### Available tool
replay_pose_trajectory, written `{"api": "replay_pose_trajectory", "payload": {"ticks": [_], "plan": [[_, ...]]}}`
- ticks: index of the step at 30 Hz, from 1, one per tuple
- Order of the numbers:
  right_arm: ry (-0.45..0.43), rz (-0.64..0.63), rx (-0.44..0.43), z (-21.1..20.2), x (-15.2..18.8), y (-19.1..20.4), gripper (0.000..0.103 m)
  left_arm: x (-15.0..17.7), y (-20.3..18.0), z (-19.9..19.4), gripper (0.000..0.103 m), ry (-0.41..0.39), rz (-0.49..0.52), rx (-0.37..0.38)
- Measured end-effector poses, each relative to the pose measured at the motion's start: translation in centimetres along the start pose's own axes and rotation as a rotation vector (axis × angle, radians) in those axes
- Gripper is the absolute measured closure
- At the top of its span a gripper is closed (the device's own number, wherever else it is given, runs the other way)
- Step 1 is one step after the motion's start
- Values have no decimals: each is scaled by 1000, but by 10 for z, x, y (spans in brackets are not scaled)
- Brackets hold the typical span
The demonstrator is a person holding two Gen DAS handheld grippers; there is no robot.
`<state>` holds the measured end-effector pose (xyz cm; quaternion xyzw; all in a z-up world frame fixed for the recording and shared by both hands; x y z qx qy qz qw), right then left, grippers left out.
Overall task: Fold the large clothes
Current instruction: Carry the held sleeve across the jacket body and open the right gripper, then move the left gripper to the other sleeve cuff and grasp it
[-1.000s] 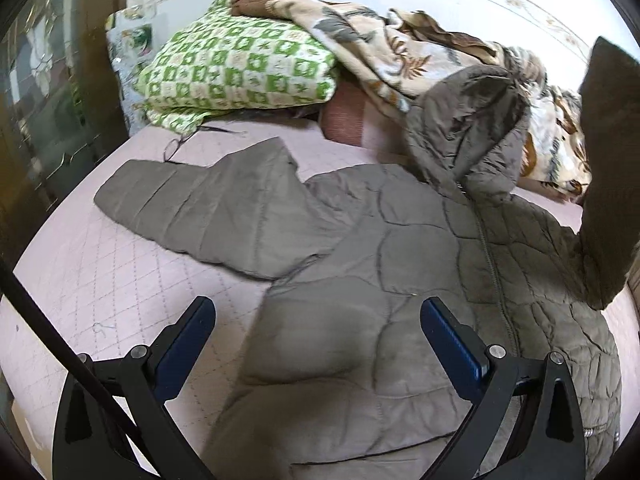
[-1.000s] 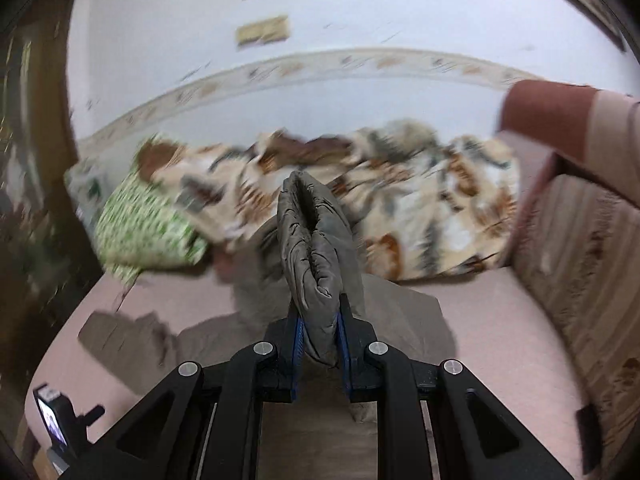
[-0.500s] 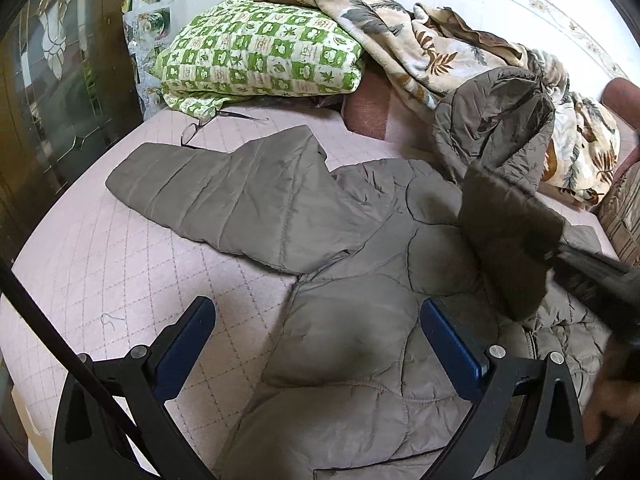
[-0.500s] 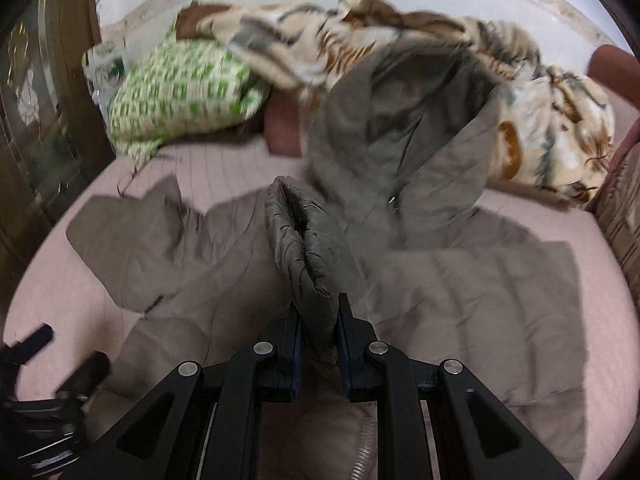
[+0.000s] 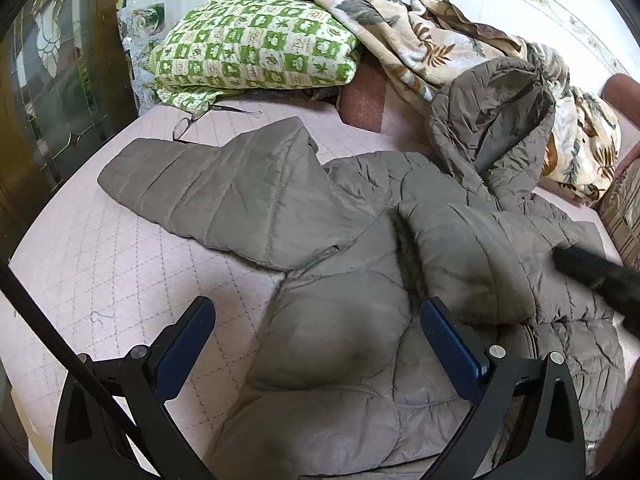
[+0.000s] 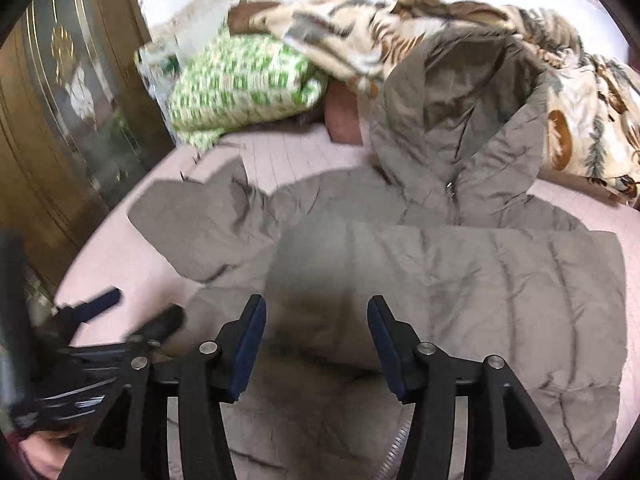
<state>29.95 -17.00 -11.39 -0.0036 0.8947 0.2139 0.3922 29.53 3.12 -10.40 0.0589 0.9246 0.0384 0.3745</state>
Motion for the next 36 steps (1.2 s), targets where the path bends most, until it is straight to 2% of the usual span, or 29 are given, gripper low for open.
{"api": "replay_pose_trajectory", "payload": {"ticks": [3,9,14,17,20,22,26,28,32,36], "plan": [[-75,44,38,-22,-13,-23,42,-1,-6,-1,1,-11,13,-1],[-152,229,222,-43,-34,-113,41,-9,-22,1,1,-44,46,7],[-120,346,379,-36,-33,-191,41,-30,-40,20,1,-52,73,46],[-93,424,388,-29,-27,-224,41,-35,-46,43,1,-6,77,46],[-39,475,377,-13,-18,-247,41,-32,-49,76,1,88,72,44],[1,501,361,-2,-10,-255,41,-29,-49,93,1,144,54,61],[45,484,346,10,-3,-262,41,-29,-47,98,0,155,38,67],[30,475,344,2,-4,-256,41,-32,-44,89,0,124,33,46],[-71,446,299,-41,1,-220,41,-40,-41,60,0,31,25,46],[-110,375,235,-78,29,-173,41,-44,-37,41,0,-8,31,46]]}}
Point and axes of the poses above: each gripper's, at about its wrist camera, not at the fingertips, and z roughly the way its jaws point, y to its left, x to its underside, the point moved 3 cm from there along z, roughly the way its jaws point, and after that the axes turned 10 degrees about z, right-handed, at the moved point
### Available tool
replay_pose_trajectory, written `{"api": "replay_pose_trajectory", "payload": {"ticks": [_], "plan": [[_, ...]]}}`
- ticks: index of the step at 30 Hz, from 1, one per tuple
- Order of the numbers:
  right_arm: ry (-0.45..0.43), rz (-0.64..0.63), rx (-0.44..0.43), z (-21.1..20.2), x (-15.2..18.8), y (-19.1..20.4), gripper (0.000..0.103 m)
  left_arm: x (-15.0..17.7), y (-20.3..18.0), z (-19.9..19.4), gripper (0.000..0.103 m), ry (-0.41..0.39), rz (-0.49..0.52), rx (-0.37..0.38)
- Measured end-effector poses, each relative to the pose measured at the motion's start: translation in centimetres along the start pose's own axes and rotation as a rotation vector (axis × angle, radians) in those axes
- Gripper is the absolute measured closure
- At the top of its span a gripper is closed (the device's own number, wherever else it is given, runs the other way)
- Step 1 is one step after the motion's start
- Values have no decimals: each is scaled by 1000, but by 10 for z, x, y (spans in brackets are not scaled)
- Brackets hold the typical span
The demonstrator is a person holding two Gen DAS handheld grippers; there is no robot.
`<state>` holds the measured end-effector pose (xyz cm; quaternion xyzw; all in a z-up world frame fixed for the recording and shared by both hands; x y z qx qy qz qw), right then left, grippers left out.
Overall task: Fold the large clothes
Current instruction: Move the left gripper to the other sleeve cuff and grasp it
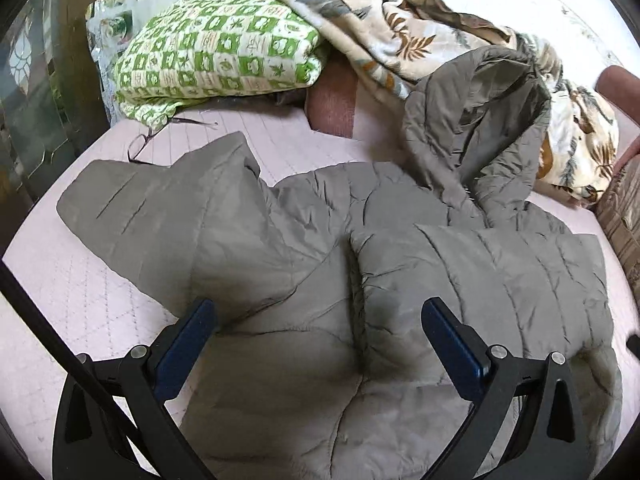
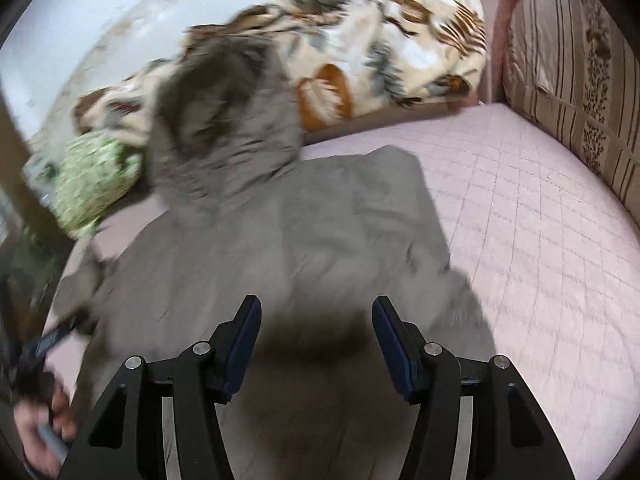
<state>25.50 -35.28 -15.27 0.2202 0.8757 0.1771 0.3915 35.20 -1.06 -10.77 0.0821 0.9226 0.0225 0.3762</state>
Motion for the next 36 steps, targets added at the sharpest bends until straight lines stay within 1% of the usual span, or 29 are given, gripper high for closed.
{"api": "replay_pose_trajectory", "payload": {"ticks": [2,5,6,8,10,12,13,15,17,19,21,24,27,31,36], "plan": [[-10,-29,-32,-23,22,7,40,2,2,-8,0,-8,-1,2],[-6,-32,-66,-41,46,7,39,6,7,-22,0,-19,-1,-10],[-6,-37,-70,-43,50,7,39,8,10,-28,0,-26,-5,-14],[-6,-54,-51,-43,57,9,39,14,17,-41,0,-42,-9,-23],[-11,-62,-37,-40,59,13,39,23,29,-56,0,-59,-5,-48],[-22,-90,-8,-38,62,22,39,32,49,-73,0,-88,-1,-88],[-24,-100,-4,-37,62,26,39,38,59,-81,0,-105,-2,-113],[-26,-132,-22,-37,64,39,39,46,80,-89,0,-120,-17,-164],[-44,-187,-17,-38,66,53,38,52,103,-87,0,-102,-43,-204],[-35,-220,-32,-35,69,64,34,58,127,-80,0,-66,-102,-227],[-5,-218,-64,-29,72,73,34,62,148,-71,0,-33,-174,-216],[25,-217,-102,-18,74,87,34,68,164,-58,0,18,-237,-195],[52,-207,-139,-8,76,96,34,70,168,-49,0,41,-242,-206],[72,-219,-129,2,80,99,34,65,163,-41,0,47,-229,-214],[96,-185,-129,5,80,92,34,63,170,-35,0,54,-238,-228]]}}
Point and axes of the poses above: each gripper's, at about its wrist camera, not at the fingertips, and z roughly the way its jaws point, y to its left, x to its underside, the point moved 3 cm from there along z, roughly the way its jaws point, and after that the axes turned 10 degrees about z, right-handed, at the moved point
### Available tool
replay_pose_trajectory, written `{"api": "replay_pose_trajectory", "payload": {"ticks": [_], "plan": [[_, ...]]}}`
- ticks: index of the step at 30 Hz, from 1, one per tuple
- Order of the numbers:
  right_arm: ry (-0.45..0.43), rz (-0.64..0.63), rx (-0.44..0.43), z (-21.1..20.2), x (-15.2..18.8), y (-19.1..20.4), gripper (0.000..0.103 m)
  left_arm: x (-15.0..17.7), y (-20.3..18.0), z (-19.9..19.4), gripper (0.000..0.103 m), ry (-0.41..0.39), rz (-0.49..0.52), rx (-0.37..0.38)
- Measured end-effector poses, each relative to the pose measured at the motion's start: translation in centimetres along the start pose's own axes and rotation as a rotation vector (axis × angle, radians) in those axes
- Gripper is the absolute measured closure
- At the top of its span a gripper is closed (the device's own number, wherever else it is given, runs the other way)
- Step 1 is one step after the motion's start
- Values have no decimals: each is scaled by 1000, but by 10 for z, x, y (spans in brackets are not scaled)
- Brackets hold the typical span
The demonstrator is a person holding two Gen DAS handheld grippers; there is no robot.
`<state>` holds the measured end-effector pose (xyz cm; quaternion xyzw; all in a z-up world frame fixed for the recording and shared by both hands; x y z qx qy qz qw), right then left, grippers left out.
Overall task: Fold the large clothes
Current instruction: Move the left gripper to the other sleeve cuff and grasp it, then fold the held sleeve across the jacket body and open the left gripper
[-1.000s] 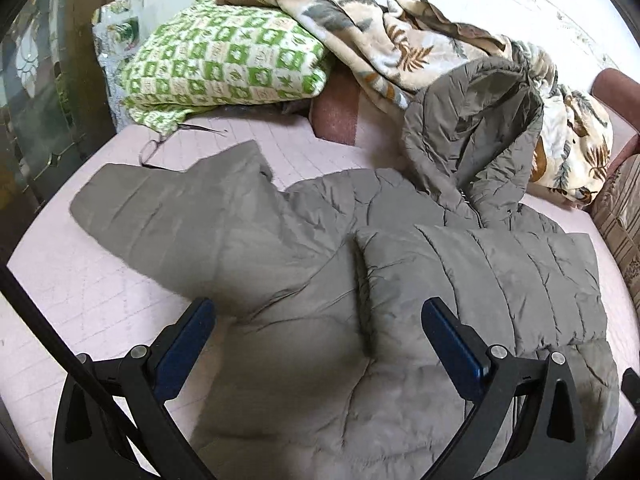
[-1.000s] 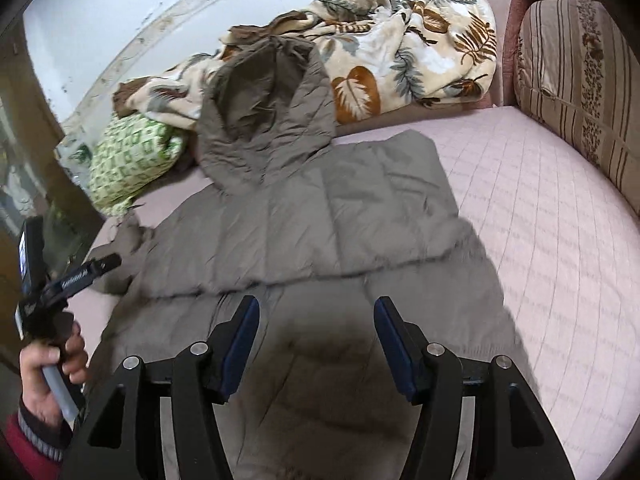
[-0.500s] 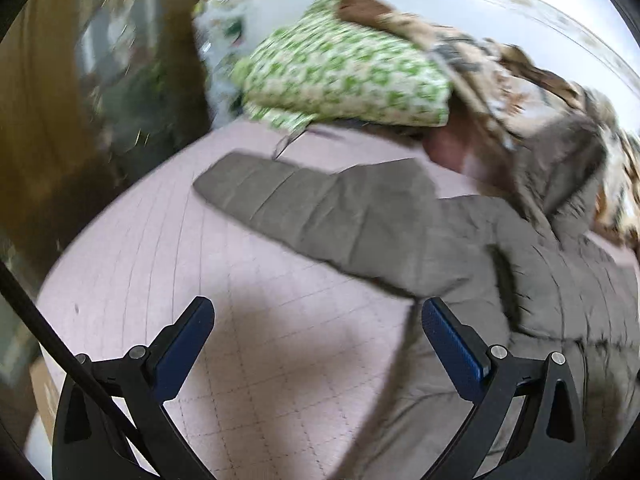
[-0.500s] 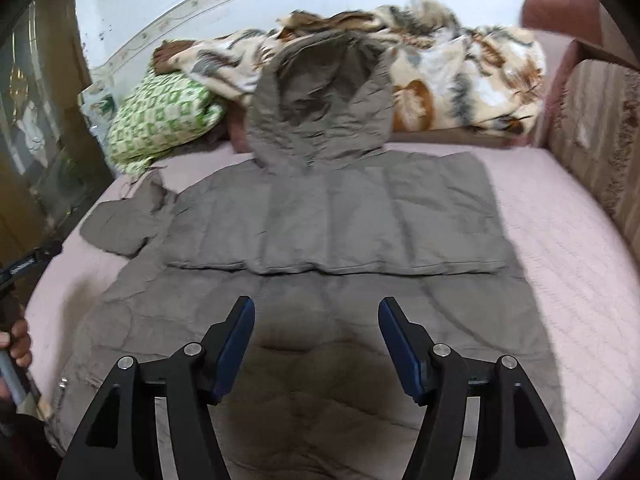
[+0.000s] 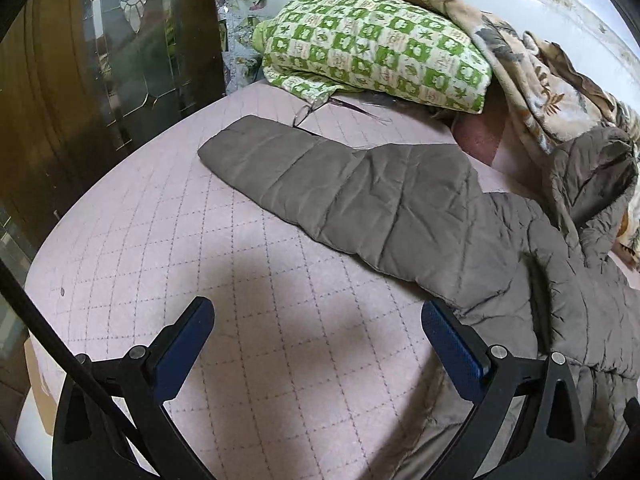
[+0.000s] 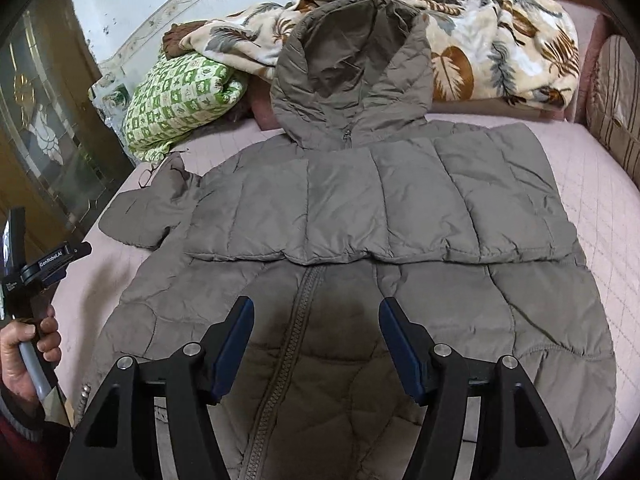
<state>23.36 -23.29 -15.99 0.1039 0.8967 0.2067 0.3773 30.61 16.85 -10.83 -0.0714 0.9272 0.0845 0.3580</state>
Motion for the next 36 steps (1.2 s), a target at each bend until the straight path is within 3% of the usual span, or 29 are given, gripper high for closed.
{"api": "replay_pose_trajectory", "payload": {"ticks": [8,14,17,20,25,28,33,36], "plan": [[-9,-19,-18,-11,4,6,34,3,31,18,0,33,-67,-12],[-9,-21,-27,-13,3,9,33,2,64,43,0,105,-201,79],[-7,-13,-37,-12,2,10,33,-14,82,53,0,100,-246,107],[-4,-19,-48,-13,2,12,33,-33,114,71,0,95,-348,192],[0,-40,-50,-13,4,14,33,-58,162,112,9,89,-445,191],[9,-34,-46,-10,5,11,33,-63,181,137,19,87,-517,249],[39,0,-58,0,4,8,33,-72,186,167,24,62,-561,299],[53,7,-62,6,4,9,33,-76,187,187,28,66,-558,279]]}}
Point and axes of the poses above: each gripper's, at about its wrist camera, not at the fingertips, and z roughly the way its jaws point, y to its left, x to its underside, the point moved 3 cm from there along z, roughly the way its jaws point, and after that the axes turned 10 degrees about z, right-handed, at the moved point
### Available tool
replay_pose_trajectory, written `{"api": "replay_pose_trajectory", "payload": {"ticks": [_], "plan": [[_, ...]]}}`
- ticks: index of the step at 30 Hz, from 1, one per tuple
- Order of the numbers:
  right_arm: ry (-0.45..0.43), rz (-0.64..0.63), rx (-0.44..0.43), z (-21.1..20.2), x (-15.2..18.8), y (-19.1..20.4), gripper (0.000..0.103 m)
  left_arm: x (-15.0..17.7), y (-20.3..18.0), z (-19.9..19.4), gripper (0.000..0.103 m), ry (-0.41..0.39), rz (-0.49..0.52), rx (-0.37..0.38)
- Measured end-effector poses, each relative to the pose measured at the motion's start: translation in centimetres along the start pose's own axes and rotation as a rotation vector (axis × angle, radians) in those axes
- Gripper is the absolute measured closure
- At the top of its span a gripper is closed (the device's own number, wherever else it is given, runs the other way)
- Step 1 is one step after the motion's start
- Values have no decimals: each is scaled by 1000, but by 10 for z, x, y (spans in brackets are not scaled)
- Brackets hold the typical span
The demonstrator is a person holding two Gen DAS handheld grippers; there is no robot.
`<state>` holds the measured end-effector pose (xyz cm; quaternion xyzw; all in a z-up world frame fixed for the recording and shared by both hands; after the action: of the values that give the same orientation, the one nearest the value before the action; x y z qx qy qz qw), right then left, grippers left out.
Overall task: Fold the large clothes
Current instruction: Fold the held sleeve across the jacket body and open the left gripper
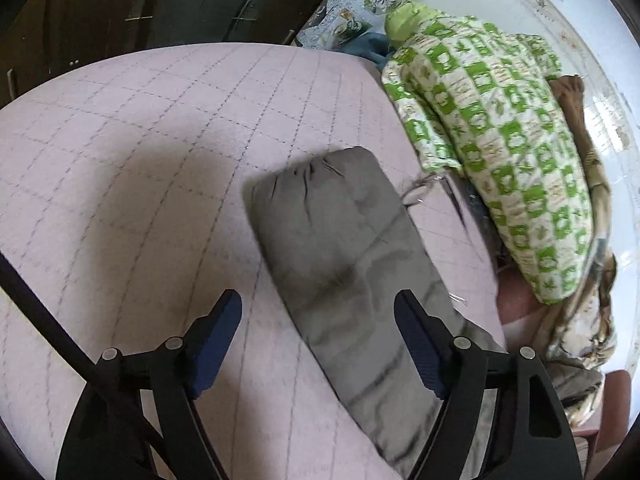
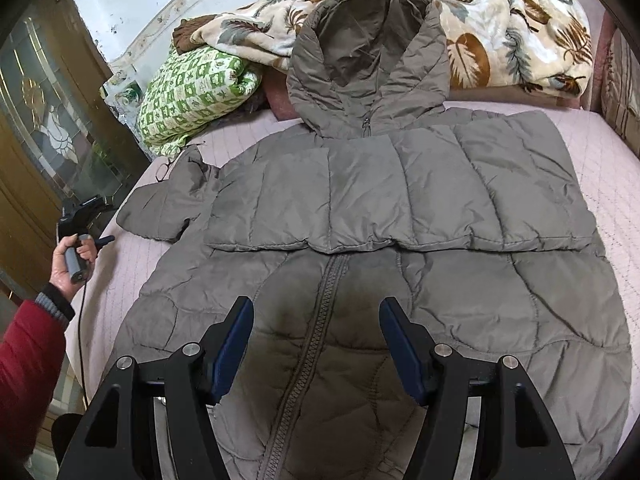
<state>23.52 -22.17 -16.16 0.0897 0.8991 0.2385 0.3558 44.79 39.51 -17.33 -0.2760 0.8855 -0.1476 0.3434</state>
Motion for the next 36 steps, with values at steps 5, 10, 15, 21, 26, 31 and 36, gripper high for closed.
{"api": "replay_pose_trajectory", "payload": {"ticks": [5,10,15,21,26,31,36], "plan": [[7,-23,11,5,1,5,33,-12,-2,16,29,-44,-3,55],[11,-25,30,12,0,5,33,-18,-4,25,78,-90,-2,-46],[6,-15,34,12,-1,2,33,-21,-5,18,88,-91,14,-12],[-19,2,28,4,-4,0,33,-26,-27,-21,89,-155,86,-13],[-68,30,27,-11,-10,-7,33,-32,-59,-67,90,-218,154,9],[-111,85,25,-27,-16,-24,33,-32,-111,-128,90,-299,243,63],[-164,130,28,-48,-22,-40,33,-20,-187,-197,90,-370,367,149]]}}
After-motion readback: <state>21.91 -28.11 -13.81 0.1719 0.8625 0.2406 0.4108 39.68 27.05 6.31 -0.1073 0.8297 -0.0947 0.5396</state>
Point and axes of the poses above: each gripper's, at about its wrist camera, not at the fingertips, and z roughly the way its jaws point, y to its left, x to its underside, the point moved 3 cm from there along z, roughly the way its jaws point, and after that the axes turned 10 degrees about z, right-handed, at the moved point
